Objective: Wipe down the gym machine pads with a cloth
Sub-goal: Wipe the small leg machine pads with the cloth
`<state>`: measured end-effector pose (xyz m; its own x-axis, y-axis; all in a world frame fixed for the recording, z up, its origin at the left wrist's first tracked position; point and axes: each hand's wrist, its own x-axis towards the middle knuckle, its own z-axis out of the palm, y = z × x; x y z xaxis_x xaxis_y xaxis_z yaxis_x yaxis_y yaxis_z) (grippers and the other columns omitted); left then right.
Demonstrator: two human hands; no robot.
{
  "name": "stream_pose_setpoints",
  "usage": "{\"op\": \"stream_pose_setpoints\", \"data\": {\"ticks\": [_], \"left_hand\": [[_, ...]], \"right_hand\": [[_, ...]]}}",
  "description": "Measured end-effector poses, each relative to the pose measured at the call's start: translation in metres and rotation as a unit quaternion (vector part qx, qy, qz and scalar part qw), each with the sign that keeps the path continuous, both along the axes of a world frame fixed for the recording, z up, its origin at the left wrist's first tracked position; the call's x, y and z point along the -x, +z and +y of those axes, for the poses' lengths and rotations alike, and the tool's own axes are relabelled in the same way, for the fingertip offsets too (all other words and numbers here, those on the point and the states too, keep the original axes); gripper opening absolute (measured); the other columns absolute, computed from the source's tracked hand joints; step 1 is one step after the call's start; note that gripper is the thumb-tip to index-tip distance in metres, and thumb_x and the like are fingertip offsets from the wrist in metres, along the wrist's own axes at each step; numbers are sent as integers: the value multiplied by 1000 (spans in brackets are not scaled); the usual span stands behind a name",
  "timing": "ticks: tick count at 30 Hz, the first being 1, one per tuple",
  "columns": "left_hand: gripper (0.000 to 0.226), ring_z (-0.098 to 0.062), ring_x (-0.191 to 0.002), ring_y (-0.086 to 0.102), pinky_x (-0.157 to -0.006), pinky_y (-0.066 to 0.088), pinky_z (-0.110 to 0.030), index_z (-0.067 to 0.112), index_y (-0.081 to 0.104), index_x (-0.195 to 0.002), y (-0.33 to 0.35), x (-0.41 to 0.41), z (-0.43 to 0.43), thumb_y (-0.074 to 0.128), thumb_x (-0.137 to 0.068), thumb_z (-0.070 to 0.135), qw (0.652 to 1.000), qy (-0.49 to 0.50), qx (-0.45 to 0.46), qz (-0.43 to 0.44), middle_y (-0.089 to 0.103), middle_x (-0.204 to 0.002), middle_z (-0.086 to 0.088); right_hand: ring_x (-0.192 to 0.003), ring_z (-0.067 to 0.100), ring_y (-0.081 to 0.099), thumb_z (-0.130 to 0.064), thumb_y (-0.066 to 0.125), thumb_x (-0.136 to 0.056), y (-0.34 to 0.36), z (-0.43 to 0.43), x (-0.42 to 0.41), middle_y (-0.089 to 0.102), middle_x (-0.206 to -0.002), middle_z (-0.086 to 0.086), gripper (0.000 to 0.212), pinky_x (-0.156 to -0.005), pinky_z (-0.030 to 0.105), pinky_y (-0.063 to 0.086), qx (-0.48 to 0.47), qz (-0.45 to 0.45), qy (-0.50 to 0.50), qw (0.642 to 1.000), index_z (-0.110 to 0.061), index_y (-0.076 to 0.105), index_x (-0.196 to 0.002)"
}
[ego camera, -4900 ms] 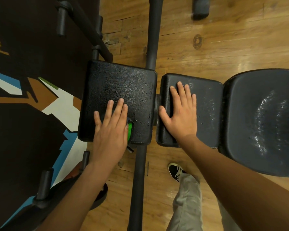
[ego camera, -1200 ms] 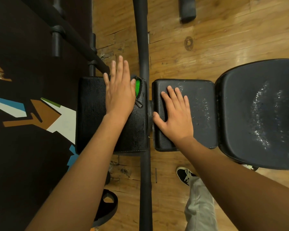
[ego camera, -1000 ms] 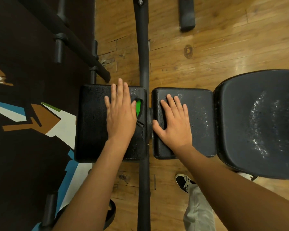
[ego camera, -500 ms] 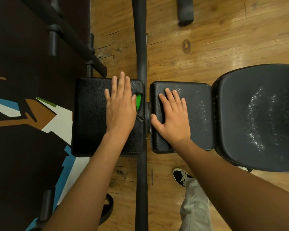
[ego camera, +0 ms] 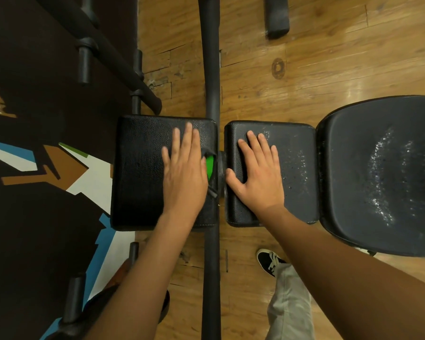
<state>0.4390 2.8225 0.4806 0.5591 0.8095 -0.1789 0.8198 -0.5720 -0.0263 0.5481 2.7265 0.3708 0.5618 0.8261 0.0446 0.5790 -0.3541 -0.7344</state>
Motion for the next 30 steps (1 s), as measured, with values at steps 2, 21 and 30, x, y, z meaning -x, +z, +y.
{"op": "stream_pose_setpoints", "data": {"ticks": [2, 21, 30], "left_hand": [[61, -19, -156, -9, -124, -4, -44, 18, 10, -163, 1, 9, -12, 29, -106, 29, 1000, 8, 3, 10, -4, -170, 3], [59, -17, -157, -6, -125, -2, -46, 19, 15, -162, 8, 27, -11, 33, -106, 27, 999, -18, 25, -8, 3, -170, 5], [56, -19, -157, -5, -122, 8, -53, 17, 19, -160, 0, 75, -54, 27, -107, 29, 999, -16, 4, 35, 6, -169, 3]], "right_hand": [[-158, 22, 11, -48, 57, -95, 0, 0, 0, 24, -169, 4, 70, -128, 50, 10, -1, -1, -1, 1000, -15, 41, -155], [-158, 23, 12, -48, 54, -94, 0, 0, -1, 25, -168, 5, 71, -128, 50, 10, -1, 1, 2, 1000, -15, 41, -155], [-158, 24, 14, -47, 58, -93, 0, 0, -1, 26, -168, 5, 71, -127, 52, 12, -6, 1, -3, 1000, -15, 42, -154]]}}
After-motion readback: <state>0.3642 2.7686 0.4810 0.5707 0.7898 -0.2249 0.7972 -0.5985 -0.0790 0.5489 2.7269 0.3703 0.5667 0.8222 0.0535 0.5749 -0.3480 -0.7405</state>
